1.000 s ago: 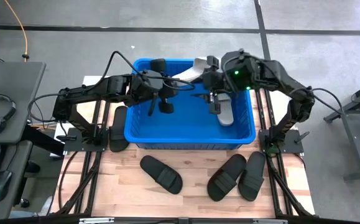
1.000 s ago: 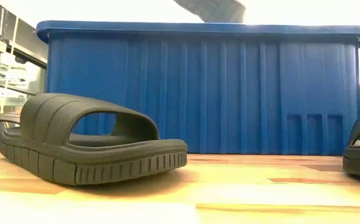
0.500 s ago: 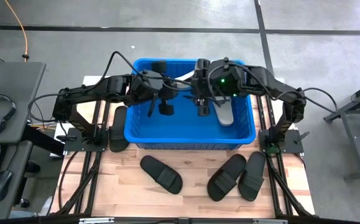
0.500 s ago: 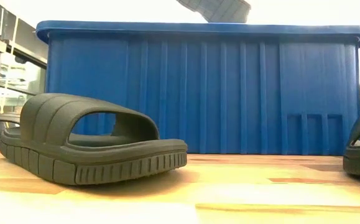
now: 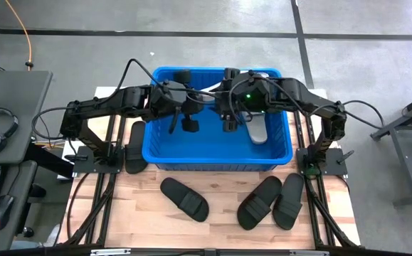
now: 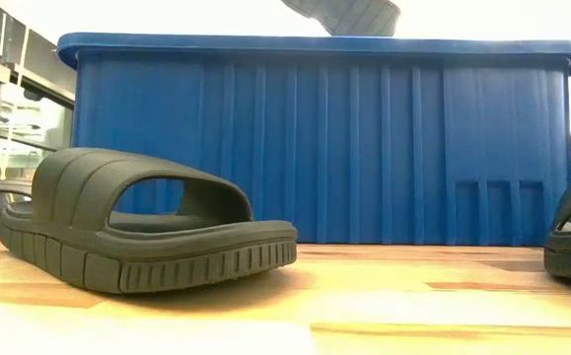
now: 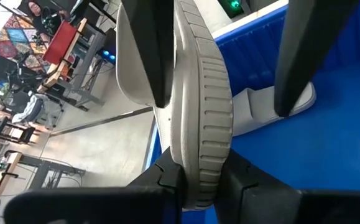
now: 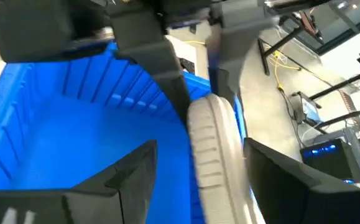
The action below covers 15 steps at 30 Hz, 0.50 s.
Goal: Pick and place slides into bin
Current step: Put the gray slide into the blue bin
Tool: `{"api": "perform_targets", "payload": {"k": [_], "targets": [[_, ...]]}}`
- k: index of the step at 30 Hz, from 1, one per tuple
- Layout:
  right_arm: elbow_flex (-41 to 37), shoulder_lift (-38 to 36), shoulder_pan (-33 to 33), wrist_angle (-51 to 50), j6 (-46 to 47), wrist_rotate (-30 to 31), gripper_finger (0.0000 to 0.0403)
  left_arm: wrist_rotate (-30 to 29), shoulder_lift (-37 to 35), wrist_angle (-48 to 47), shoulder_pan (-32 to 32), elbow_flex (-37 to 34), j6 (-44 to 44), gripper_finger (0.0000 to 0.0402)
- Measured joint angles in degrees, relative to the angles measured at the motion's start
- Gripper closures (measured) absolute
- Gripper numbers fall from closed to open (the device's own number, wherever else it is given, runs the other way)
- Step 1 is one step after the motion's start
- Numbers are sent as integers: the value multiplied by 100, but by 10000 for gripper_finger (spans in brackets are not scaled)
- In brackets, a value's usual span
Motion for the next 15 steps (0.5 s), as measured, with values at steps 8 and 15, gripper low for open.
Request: {"api": "perform_targets", "payload": {"k": [8,15], "targets": [[1,19,-3,-101,137,152,217,-80,0,-5,-109,0,68,358],[1,19,-4,-166,160,75,296,-106,0,-13,-103,0,66,364]]}}
